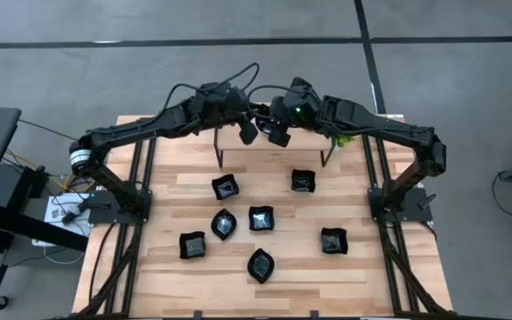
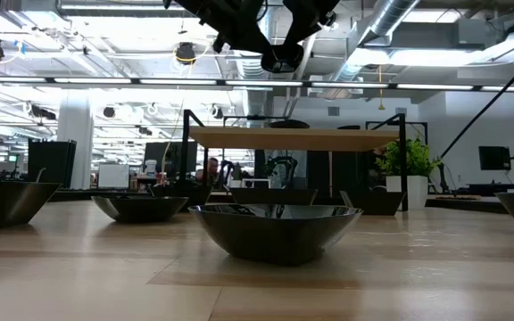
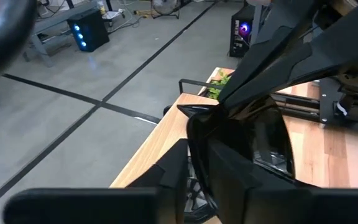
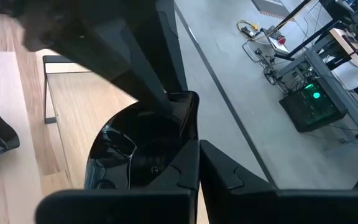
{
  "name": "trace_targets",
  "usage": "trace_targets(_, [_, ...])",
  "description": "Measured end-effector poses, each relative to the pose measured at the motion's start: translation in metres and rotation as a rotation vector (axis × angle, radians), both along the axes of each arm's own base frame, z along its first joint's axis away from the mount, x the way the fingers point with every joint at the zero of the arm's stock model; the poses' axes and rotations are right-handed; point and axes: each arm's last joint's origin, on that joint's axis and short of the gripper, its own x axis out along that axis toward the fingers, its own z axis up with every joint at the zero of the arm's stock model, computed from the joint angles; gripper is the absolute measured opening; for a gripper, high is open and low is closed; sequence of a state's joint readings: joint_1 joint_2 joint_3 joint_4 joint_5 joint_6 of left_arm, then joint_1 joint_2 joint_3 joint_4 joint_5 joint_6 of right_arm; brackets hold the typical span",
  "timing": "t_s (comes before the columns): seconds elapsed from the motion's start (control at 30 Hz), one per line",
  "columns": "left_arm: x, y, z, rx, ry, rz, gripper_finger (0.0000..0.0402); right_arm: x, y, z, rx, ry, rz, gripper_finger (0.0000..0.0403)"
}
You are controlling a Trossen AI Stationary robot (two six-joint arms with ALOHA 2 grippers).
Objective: Pick & Place Mini shaped plates
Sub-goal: Stack the leaf-shaped plate on top of the leaf-shaped plates on the shelf
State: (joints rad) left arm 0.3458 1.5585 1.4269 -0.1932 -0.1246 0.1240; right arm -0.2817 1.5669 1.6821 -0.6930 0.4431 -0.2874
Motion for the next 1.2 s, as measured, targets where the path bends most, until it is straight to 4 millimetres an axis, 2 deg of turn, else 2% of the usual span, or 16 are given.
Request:
trace_targets(0.17, [-0.005,-0.002,0.005,0.003,-0.002,-0.003,0.0128,-0.001,-0.002,-0.001,0.012,-0.006,-0.032,0.0])
trace_targets(0.37, [-0.045,-0.016,0.037,0.068,0.017,-0.02,0.0182,-0.01,-0.018,-0.003,0.098,-0.063,-0.168,0.0])
trace_targets(0.43, [-0.059,-0.021,0.046,0.07,0.014,-0.019,0.019,-0.012,-0.028,-0.005,0.157,-0.109,-0.205,0.0])
trace_targets(0.53, [-0.078,-0.028,0.058,0.066,-0.005,-0.016,0.0195,-0.019,-0.05,-0.009,0.336,-0.194,-0.231,0.0])
trace_targets(0.63, [-0.091,-0.033,0.064,0.041,-0.02,-0.023,0.0195,-0.021,-0.076,-0.022,0.503,-0.243,-0.247,0.0])
trace_targets(0.73, [-0.1,-0.037,0.058,0.011,-0.031,-0.044,0.0195,-0.022,-0.096,-0.034,0.62,-0.262,-0.262,0.0])
trace_targets(0.87, [-0.113,-0.043,0.041,-0.038,-0.027,-0.047,0.0195,-0.02,-0.112,-0.048,0.74,-0.271,-0.249,0.0])
trace_targets(0.97, [-0.123,-0.047,0.034,-0.045,-0.062,-0.074,0.0195,-0.017,-0.114,-0.055,0.759,-0.249,-0.262,0.0])
trace_targets(1.2, [-0.147,-0.056,0.022,-0.018,-0.199,-0.101,0.0196,-0.011,-0.105,-0.061,0.715,-0.184,-0.29,0.0])
